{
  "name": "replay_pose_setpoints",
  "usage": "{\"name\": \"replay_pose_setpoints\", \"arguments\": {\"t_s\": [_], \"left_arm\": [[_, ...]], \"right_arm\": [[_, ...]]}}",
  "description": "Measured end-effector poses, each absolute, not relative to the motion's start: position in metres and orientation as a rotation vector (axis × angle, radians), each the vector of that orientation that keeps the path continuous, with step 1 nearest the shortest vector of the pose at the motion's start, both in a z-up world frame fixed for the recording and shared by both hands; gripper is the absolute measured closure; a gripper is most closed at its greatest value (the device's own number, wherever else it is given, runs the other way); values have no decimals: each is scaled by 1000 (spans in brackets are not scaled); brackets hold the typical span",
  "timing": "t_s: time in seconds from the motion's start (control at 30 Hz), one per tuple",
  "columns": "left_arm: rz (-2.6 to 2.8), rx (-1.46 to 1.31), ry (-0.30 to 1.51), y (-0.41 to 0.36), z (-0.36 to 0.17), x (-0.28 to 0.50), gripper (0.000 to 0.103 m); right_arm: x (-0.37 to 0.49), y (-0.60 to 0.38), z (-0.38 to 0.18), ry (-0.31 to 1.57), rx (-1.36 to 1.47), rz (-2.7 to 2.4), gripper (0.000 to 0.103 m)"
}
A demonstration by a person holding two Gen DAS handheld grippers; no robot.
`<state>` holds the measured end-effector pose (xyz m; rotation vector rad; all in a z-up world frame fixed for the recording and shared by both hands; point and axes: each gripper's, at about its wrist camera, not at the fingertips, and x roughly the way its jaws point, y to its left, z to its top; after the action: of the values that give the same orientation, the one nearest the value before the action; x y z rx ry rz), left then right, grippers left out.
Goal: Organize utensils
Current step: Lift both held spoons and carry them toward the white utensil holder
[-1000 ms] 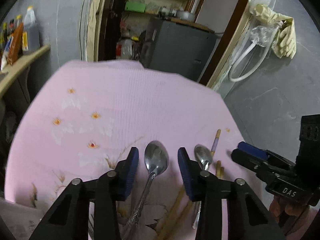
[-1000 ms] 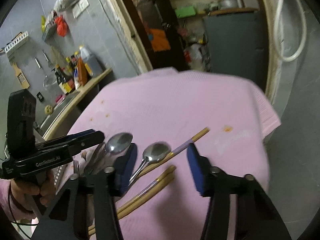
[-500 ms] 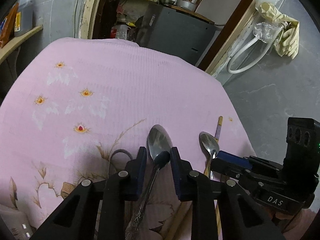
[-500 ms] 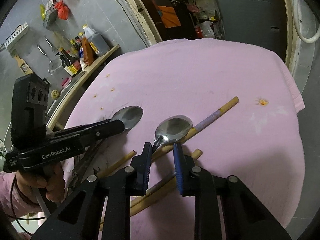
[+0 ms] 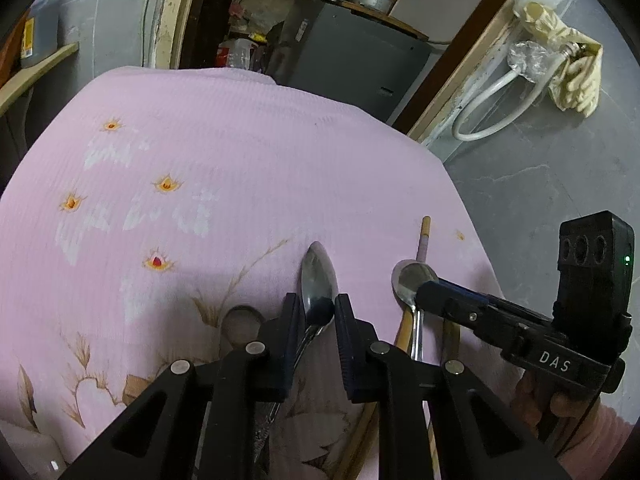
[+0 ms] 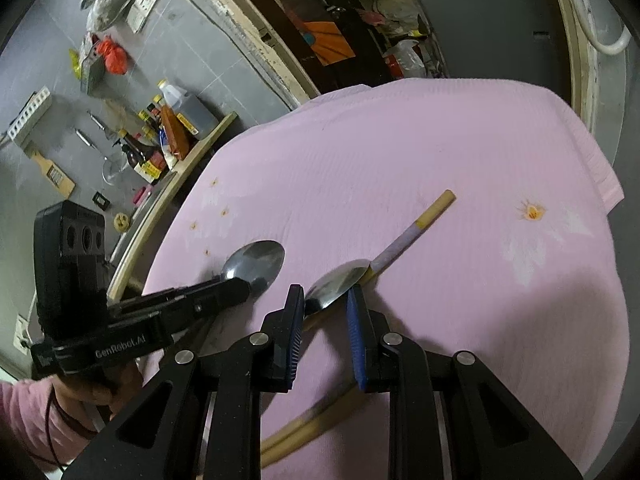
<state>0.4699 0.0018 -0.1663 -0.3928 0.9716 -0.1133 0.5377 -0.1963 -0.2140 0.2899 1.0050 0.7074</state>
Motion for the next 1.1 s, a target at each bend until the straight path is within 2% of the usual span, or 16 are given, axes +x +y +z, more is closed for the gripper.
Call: {"name": "replay_pose_setpoints", "arguments": {"t_s": [0.13,0.2,0.3,0.53,0.83,1.1], "left_arm": [[-107,-440,1009,5,-165,482,87],[-104,-453,1017,6,-165,486,90],[-115,-428,1007,3,-159,487,100],[-141,-388,916,-3,-128,458,100],[-89,-436,673,33,-43,400,100],[-1,-428,487,89,29,339,100]], "right_arm": [[549,-188,-218,1049,328,707,85],[553,-186,-219,1064,362,715,94],[552,-182,-217,1061,393,708,100],[526,-184,-193,978,414,705,101],[476,-183,-111,734,440,705,101],[451,-123,-39,574,463,835,101]]}}
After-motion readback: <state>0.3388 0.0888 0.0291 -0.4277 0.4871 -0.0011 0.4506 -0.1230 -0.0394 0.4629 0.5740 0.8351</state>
